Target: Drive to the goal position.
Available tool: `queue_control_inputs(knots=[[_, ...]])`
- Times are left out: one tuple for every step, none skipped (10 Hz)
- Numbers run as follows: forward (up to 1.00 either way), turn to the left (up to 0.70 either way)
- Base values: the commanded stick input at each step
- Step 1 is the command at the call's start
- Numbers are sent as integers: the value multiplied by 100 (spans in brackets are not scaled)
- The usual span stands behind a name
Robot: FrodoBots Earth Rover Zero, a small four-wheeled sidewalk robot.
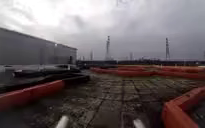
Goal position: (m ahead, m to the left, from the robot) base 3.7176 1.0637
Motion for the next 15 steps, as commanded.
queue_control_inputs(knots=[[70, 0], [70, 0], [70, 0], [70, 0], [70, 0], [70, 0], [70, 0], [70, -1], [70, -17], [70, -34], [70, 0], [70, 0], [70, -16], [70, -35], [69, -35]])
